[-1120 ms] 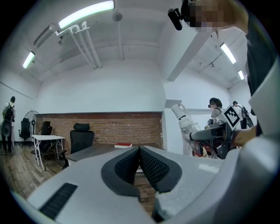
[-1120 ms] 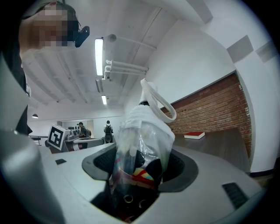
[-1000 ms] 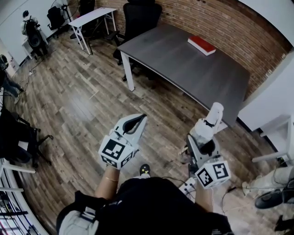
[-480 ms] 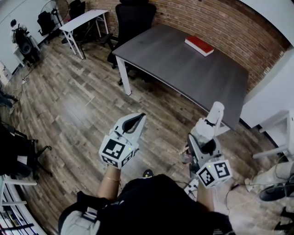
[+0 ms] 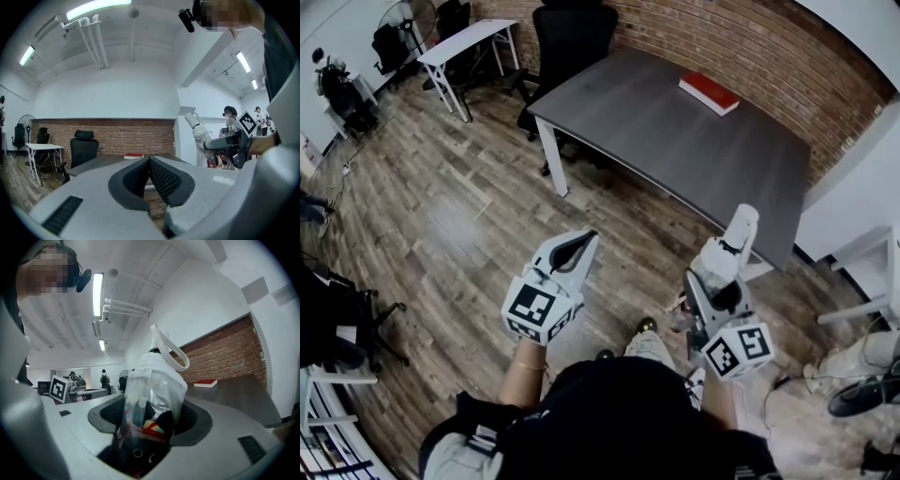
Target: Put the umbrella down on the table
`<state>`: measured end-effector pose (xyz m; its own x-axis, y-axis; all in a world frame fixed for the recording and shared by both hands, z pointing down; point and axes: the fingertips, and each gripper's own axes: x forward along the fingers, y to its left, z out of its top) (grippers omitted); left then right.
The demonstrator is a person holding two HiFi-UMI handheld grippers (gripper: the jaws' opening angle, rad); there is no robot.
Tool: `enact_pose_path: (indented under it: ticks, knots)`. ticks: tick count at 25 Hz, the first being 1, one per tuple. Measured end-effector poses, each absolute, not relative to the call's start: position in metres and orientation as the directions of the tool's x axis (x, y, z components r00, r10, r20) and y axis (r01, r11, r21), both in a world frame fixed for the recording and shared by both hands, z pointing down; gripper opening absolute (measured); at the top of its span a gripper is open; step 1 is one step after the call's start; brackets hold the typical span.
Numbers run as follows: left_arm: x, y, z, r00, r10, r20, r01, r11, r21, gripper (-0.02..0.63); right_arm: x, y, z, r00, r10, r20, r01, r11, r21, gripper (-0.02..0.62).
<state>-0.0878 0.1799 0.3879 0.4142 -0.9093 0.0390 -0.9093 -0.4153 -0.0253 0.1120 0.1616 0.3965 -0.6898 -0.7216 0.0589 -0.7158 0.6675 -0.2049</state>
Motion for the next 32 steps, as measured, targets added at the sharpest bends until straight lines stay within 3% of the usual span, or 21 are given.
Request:
enact_pose_path:
  ticks: [32]
  knots:
    - [-0.148,-0.006,0.387,0.195,-0.977,0.091,-0.980,-0.198,-0.034,0.002,0.048,-0.085,0.403,-0.825,-0.560,0.068,-0.558,0.792,-0.246,0.284]
